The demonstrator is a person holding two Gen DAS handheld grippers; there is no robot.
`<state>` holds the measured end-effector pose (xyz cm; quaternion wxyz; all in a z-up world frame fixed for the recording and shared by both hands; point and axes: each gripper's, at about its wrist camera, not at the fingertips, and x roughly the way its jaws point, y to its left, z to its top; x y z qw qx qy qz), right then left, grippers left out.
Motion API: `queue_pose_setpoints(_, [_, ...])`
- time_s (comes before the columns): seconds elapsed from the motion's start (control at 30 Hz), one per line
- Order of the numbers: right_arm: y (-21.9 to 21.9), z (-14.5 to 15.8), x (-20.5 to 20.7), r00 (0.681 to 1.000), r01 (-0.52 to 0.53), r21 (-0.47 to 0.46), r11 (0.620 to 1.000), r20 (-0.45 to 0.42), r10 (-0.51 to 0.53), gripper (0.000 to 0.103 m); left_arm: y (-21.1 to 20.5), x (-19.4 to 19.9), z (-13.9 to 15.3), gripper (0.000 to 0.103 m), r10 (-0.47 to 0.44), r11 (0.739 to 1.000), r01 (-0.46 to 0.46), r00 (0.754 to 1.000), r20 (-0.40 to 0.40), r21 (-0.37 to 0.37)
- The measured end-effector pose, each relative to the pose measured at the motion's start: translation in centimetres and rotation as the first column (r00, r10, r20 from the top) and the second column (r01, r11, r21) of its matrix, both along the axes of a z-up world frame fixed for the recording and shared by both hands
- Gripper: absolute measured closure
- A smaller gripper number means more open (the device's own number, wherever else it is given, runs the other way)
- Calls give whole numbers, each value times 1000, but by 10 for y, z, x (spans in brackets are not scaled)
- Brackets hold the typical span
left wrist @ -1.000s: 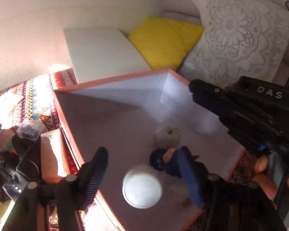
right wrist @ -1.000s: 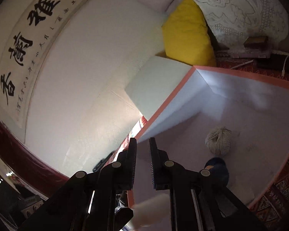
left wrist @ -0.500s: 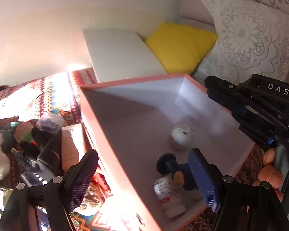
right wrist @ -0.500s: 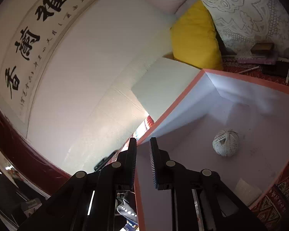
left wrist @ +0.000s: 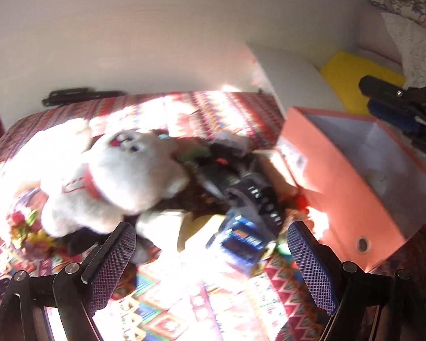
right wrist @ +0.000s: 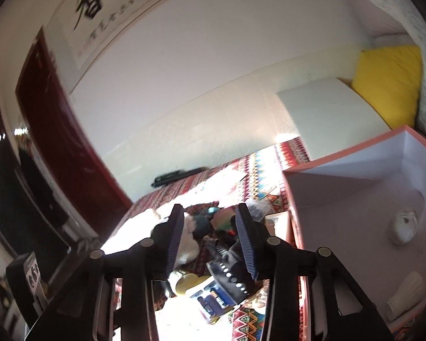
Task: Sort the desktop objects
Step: 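Grasp the grey ribbed cup with the right tool while the left tool grasps the round silver lid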
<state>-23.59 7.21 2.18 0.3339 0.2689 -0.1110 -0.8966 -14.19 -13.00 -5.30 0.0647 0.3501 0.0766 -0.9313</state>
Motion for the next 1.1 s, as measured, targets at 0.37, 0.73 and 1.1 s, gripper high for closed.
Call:
queue_pose_setpoints(0.37, [-158, -112, 4, 933, -351, 507, 787, 125, 336, 39, -83, 14, -105, 12, 155, 985, -169, 960, 233, 41])
queue_pose_setpoints(0.73, [-208, -167, -23, 919, -345, 696, 629, 116, 377, 14, -93, -8, -130, 12, 195, 975, -219, 932, 305, 44])
queue_pose_setpoints(1.1, [-209, -178, -36, 899, -409, 643, 647, 162, 407, 41, -89, -11, -131, 13, 210, 972, -232, 931, 300, 41])
